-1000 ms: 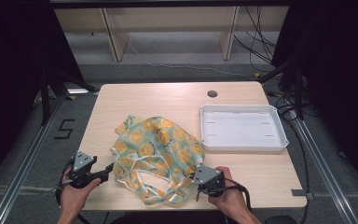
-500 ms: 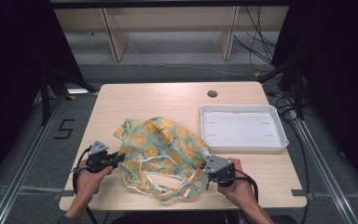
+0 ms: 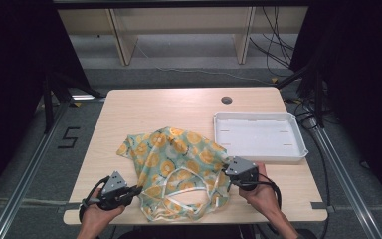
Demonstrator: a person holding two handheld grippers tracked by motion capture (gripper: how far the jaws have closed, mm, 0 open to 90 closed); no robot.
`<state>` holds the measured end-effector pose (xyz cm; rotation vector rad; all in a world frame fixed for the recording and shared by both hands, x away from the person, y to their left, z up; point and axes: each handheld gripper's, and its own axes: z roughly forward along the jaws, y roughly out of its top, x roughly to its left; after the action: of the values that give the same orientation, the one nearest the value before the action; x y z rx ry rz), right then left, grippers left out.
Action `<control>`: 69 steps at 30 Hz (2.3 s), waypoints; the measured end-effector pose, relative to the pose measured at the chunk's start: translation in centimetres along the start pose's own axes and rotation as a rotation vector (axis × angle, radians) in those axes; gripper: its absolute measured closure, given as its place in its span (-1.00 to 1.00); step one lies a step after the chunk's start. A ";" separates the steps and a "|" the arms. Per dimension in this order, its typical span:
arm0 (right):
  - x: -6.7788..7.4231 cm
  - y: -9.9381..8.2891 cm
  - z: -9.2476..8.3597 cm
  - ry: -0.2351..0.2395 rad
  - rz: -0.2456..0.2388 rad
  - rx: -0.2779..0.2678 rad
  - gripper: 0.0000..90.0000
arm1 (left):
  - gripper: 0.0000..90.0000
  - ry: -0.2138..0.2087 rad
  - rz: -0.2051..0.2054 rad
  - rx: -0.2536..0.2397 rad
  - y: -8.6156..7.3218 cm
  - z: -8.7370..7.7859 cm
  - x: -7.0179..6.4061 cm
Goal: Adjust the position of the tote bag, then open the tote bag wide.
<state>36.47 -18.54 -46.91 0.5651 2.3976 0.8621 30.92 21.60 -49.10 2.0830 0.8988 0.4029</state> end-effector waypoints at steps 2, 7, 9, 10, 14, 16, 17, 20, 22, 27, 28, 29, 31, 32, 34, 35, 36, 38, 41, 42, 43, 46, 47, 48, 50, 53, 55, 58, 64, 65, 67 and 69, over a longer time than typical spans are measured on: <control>-0.4 -0.2 -0.2 0.005 -0.002 -0.006 0.69 | 0.55 0.029 0.015 0.008 0.0 0.1 0.0; -0.1 0.1 -1.5 0.000 0.040 -0.042 0.20 | 0.06 0.113 0.032 -0.040 0.3 -1.0 0.2; 0.3 0.3 -2.2 0.000 0.059 -0.075 0.06 | -0.12 0.147 0.002 -0.068 0.2 -1.4 -0.3; 0.4 0.4 -2.5 0.013 0.057 -0.084 0.02 | -0.14 0.154 0.034 -0.066 0.2 -1.8 -0.2; 1.6 0.9 -3.6 0.098 0.112 -0.158 -0.03 | -0.23 0.176 -0.027 -0.084 -0.2 -2.4 -1.3; 2.2 1.3 -3.9 0.150 0.125 -0.184 -0.05 | -0.24 0.173 -0.009 -0.086 -0.2 -2.5 -1.5; 2.6 1.5 -3.9 0.180 0.129 -0.190 -0.06 | -0.26 0.171 -0.018 -0.090 -0.3 -2.5 -1.8; 3.8 2.3 -3.5 0.272 0.146 -0.209 -0.09 | -0.28 0.171 0.010 -0.086 -0.3 -2.6 -1.7; 4.1 2.3 -3.5 0.282 0.149 -0.201 -0.09 | -0.28 0.176 0.018 -0.071 -0.4 -2.6 -1.6; 5.4 2.5 -2.5 0.349 0.144 -0.178 -0.12 | -0.30 0.182 -0.008 -0.087 -0.5 -2.5 -1.6; 5.7 2.6 -2.4 0.362 0.139 -0.170 -0.12 | -0.31 0.190 -0.021 -0.070 -0.5 -2.7 -1.7; 5.9 2.7 -2.2 0.379 0.123 -0.177 -0.12 | -0.31 0.188 -0.032 -0.079 -0.6 -2.6 -1.7; 6.5 2.9 -2.1 0.406 0.121 -0.171 -0.13 | -0.31 0.196 -0.027 -0.080 -0.5 -2.7 -1.7; 6.8 2.9 -2.1 0.414 0.127 -0.174 -0.13 | -0.31 0.196 -0.025 -0.080 -0.5 -2.7 -1.7; 7.3 3.1 -2.0 0.441 0.126 -0.178 -0.13 | -0.32 0.198 -0.024 -0.080 -0.5 -2.7 -1.7; 7.5 3.2 -1.8 0.452 0.123 -0.181 -0.13 | -0.32 0.198 -0.025 -0.079 -0.5 -2.7 -1.7; 7.8 3.3 -1.7 0.453 0.119 -0.182 -0.13 | -0.32 0.197 -0.031 -0.084 -0.5 -2.7 -1.8; 8.4 3.5 -1.5 0.480 0.112 -0.179 -0.13 | -0.32 0.192 -0.005 -0.074 -0.5 -2.7 -1.6; 9.2 3.6 -1.1 0.502 0.111 -0.161 -0.14 | -0.33 0.191 -0.015 -0.082 -0.5 -2.6 -1.7; 9.7 3.6 -0.9 0.518 0.107 -0.157 -0.14 | -0.33 0.192 -0.028 -0.082 -0.5 -2.6 -1.9; 10.2 3.6 -0.8 0.542 0.097 -0.144 -0.14 | -0.33 0.192 -0.024 -0.079 -0.5 -2.6 -1.8; 10.7 3.6 -0.6 0.551 0.097 -0.139 -0.14 | -0.33 0.197 0.003 -0.070 -0.5 -2.6 -1.7; 11.1 3.6 -0.6 0.549 0.086 -0.131 -0.13 | -0.33 0.193 -0.020 -0.073 -0.5 -2.6 -1.8; 11.3 3.6 -0.5 0.557 0.078 -0.128 -0.12 | -0.33 0.190 -0.005 -0.073 -0.5 -2.6 -1.8; 11.9 3.6 -0.3 0.581 0.069 -0.115 -0.08 | -0.33 0.196 -0.010 -0.071 -0.5 -2.6 -1.8; 12.8 3.6 0.2 0.584 0.031 -0.087 -0.07 | -0.33 0.197 -0.007 -0.069 -0.5 -2.6 -1.8; 13.3 3.5 0.6 0.577 0.029 -0.058 -0.06 | -0.33 0.199 -0.015 -0.070 -0.5 -2.6 -1.8; 13.7 3.3 1.2 0.562 -0.011 -0.017 0.08 | -0.33 0.199 0.008 -0.068 -0.4 -2.6 -1.7; 13.2 3.3 0.9 0.526 -0.077 -0.012 0.95 | -0.33 0.202 -0.007 -0.073 -0.4 -2.8 -1.8; 12.9 3.5 0.8 0.518 -0.109 -0.041 0.99 | -0.33 0.200 -0.012 -0.087 -0.3 -2.8 -1.8; 11.8 4.1 -0.1 0.472 -0.094 -0.072 1.00 | -0.36 0.219 0.014 -0.103 0.2 -3.6 -1.6; 11.4 4.4 -0.3 0.460 -0.093 -0.087 1.00 | -0.36 0.225 0.018 -0.110 0.4 -3.9 -1.7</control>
<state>28.32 -9.44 -47.53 0.2351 2.7476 1.1481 27.77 22.43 -46.33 1.9731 0.9650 0.6915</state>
